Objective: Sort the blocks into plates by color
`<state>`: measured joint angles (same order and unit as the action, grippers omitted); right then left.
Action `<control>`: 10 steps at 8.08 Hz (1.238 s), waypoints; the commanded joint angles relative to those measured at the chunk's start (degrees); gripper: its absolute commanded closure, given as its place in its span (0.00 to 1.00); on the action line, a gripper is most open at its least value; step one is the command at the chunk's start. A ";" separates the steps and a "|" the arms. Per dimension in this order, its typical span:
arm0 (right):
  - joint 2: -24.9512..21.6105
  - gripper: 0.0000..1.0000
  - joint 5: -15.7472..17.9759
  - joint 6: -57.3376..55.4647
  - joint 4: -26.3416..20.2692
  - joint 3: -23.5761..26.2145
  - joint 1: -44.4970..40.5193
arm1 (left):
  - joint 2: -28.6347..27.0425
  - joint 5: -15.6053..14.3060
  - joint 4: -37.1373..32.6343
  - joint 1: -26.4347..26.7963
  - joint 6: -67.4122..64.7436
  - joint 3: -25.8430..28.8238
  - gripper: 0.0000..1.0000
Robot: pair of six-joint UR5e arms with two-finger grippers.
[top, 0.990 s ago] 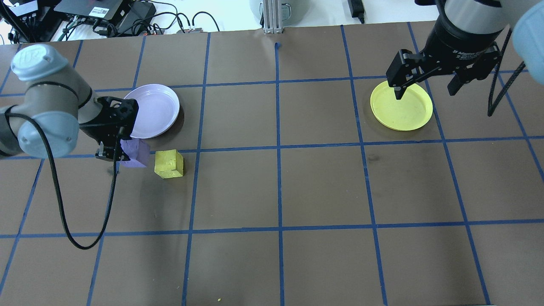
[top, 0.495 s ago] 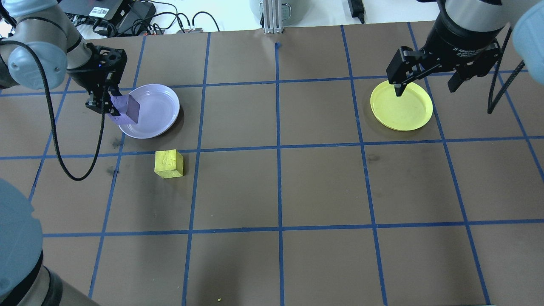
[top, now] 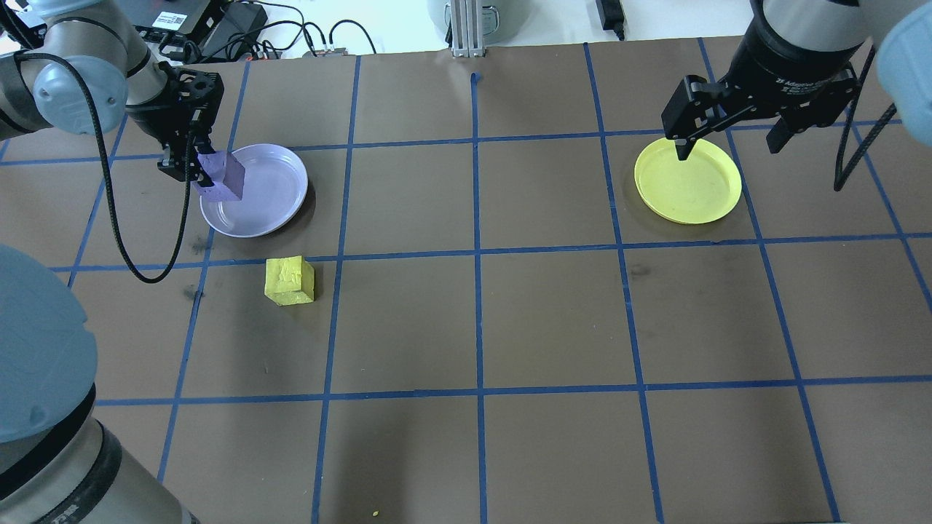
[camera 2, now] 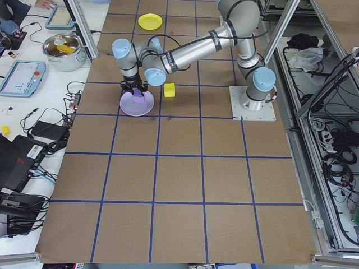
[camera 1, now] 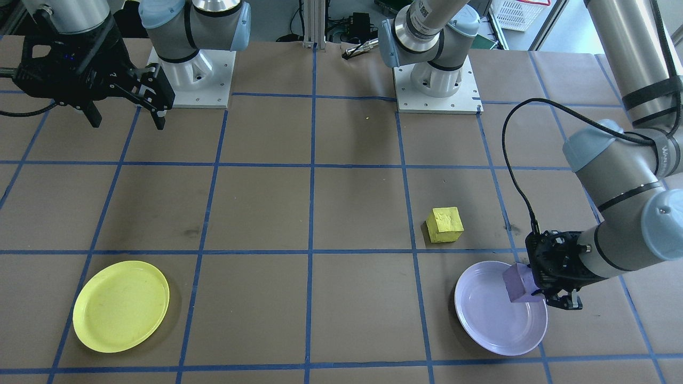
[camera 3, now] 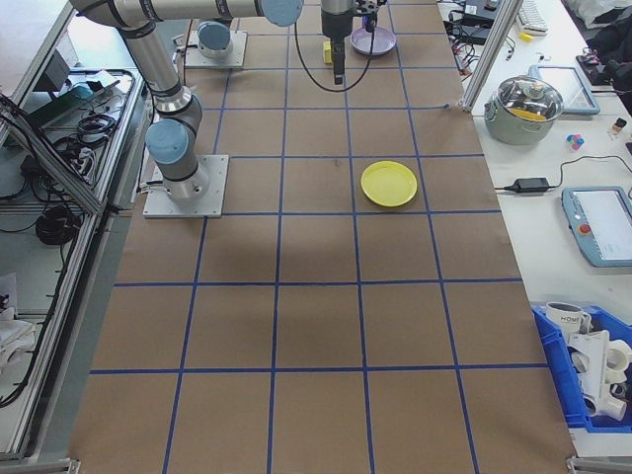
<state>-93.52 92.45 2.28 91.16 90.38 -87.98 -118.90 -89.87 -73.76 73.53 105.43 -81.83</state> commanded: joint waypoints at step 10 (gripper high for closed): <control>0.09 0.00 0.01 0.01 0.16 0.06 -0.09 | -6.34 2.42 6.52 2.24 -4.80 0.71 0.50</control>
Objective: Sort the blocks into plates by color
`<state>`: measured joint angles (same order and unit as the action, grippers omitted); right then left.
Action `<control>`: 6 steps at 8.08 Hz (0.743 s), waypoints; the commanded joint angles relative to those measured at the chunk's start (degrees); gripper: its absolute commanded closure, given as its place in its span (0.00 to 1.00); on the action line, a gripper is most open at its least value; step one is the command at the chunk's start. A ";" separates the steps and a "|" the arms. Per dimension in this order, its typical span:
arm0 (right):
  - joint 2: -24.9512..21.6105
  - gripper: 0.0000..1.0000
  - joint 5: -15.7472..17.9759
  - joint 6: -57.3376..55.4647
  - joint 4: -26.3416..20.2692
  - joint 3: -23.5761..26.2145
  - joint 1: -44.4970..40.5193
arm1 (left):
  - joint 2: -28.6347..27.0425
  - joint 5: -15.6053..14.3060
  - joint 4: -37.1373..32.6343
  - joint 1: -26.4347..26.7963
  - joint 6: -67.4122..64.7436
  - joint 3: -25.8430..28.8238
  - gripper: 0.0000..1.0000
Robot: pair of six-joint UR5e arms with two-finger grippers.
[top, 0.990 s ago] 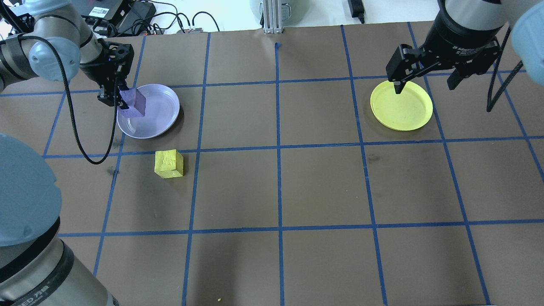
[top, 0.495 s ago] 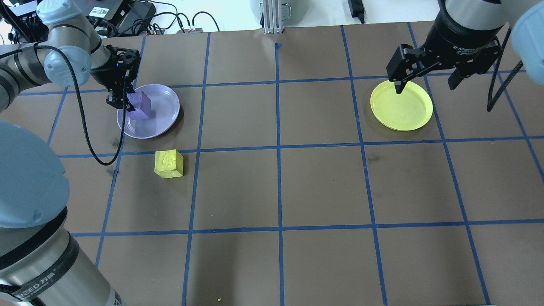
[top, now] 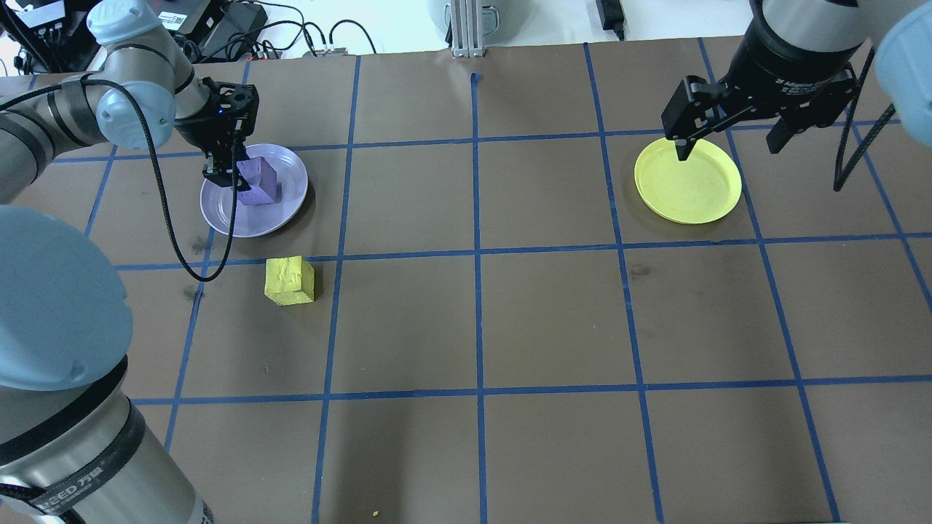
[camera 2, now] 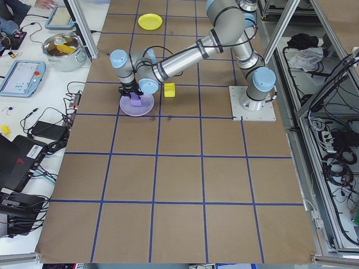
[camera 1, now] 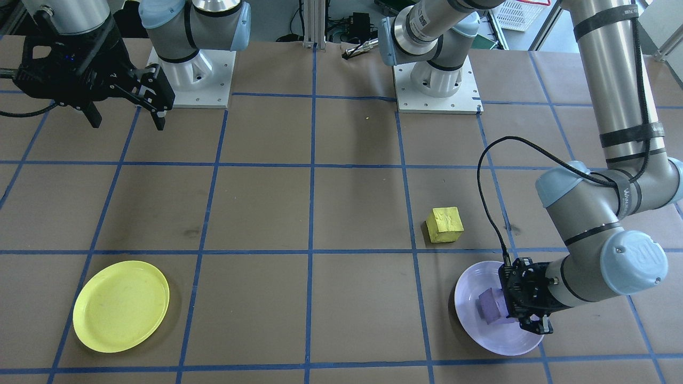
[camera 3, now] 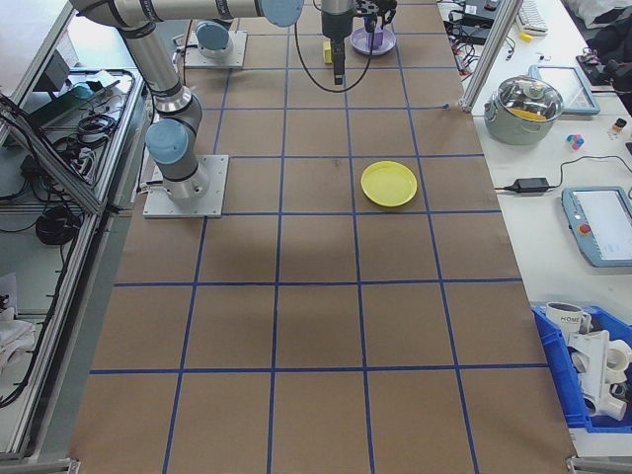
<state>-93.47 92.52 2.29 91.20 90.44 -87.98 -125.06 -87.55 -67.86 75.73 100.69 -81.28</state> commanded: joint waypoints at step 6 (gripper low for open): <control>0.04 0.00 -0.14 -0.53 0.21 0.00 -0.09 | 0.69 -0.52 2.74 -0.93 -4.27 0.16 0.00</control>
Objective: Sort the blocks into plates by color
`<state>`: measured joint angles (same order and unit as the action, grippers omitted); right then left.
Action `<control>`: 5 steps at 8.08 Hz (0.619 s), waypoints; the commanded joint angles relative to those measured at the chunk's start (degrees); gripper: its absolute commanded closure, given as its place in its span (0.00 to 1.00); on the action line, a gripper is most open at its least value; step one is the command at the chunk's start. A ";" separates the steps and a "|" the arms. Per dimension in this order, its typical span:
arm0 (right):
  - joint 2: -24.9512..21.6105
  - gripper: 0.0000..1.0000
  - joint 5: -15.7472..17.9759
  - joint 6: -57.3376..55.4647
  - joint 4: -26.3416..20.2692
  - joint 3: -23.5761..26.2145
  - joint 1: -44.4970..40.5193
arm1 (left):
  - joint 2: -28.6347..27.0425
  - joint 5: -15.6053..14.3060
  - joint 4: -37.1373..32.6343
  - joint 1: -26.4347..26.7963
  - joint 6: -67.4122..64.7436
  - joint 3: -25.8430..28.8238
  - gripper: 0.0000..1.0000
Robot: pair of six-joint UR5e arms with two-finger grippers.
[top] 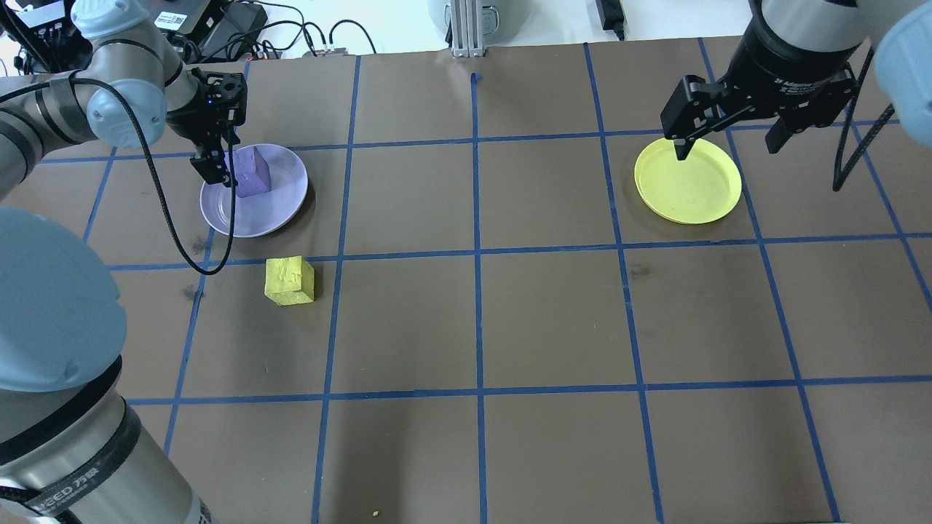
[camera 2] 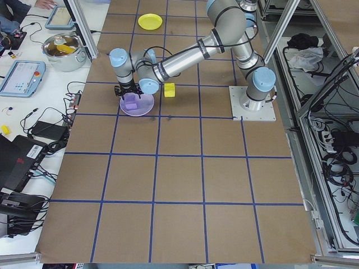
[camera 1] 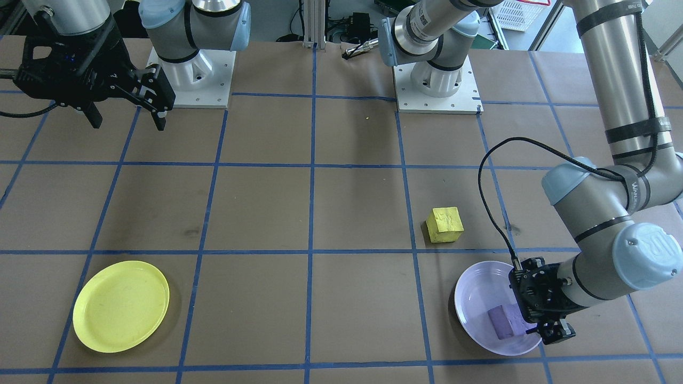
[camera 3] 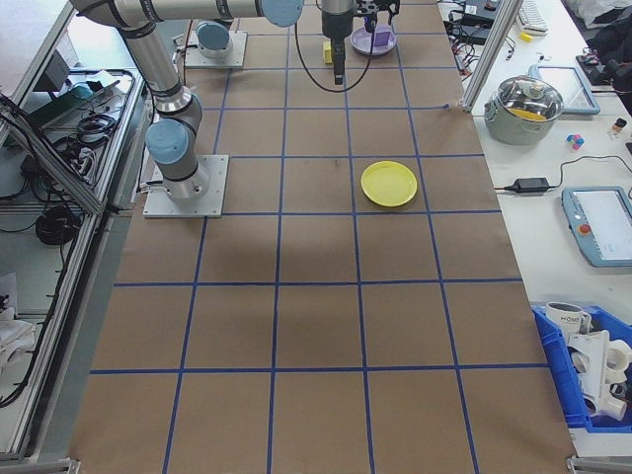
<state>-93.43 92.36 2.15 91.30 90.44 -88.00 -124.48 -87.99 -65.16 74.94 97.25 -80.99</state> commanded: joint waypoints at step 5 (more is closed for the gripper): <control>-0.18 0.00 0.10 -0.83 3.71 -0.09 0.03 | 15.46 -4.39 -6.98 0.29 -31.83 -0.84 0.00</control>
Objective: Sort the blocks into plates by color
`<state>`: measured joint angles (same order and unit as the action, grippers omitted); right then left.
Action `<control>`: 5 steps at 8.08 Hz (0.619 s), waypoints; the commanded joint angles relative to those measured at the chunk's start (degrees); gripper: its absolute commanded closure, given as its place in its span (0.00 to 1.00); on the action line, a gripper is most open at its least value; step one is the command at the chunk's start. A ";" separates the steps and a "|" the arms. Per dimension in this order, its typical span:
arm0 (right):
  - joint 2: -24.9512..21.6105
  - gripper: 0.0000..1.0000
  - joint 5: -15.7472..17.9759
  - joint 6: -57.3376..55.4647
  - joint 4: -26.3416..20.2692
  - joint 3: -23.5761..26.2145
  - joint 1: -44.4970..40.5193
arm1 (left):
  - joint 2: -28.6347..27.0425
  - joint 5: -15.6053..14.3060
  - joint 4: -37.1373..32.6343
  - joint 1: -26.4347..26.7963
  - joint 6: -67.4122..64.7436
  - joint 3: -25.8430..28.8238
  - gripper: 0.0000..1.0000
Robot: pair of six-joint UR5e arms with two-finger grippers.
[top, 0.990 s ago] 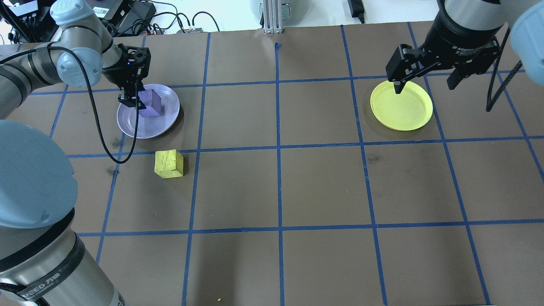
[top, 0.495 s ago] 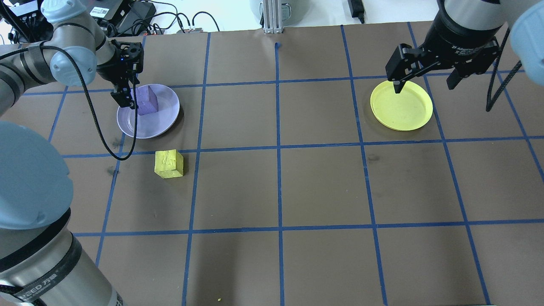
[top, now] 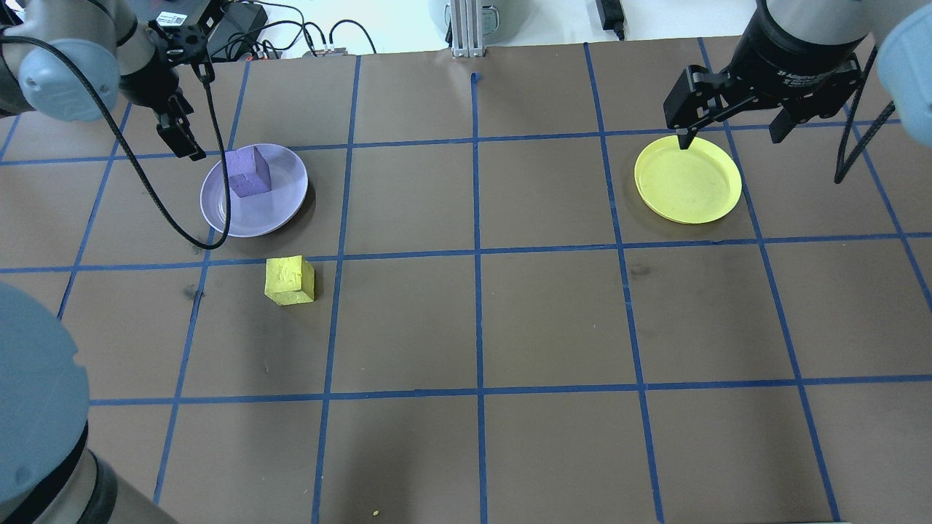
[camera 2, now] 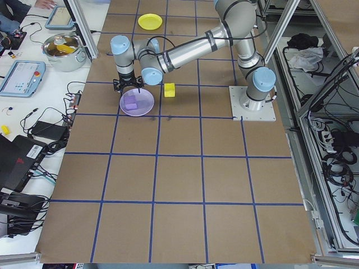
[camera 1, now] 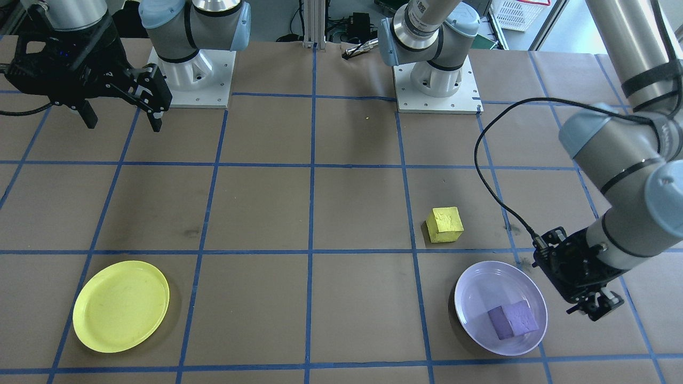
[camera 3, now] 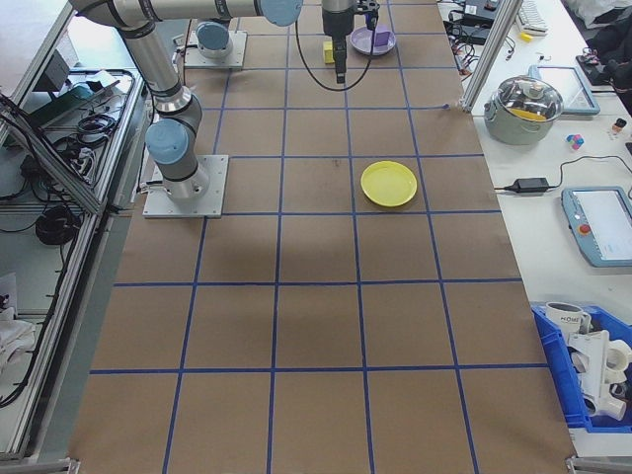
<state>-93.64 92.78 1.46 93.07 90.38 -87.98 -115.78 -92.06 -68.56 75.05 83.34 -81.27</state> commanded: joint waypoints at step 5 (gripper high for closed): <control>0.22 0.00 -0.50 -0.05 2.20 -0.03 0.00 | 13.10 5.39 -4.04 3.70 -78.90 -15.54 0.00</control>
<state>-93.50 92.33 1.35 95.15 90.43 -87.98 -105.90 -88.32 -72.67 78.04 20.35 -89.34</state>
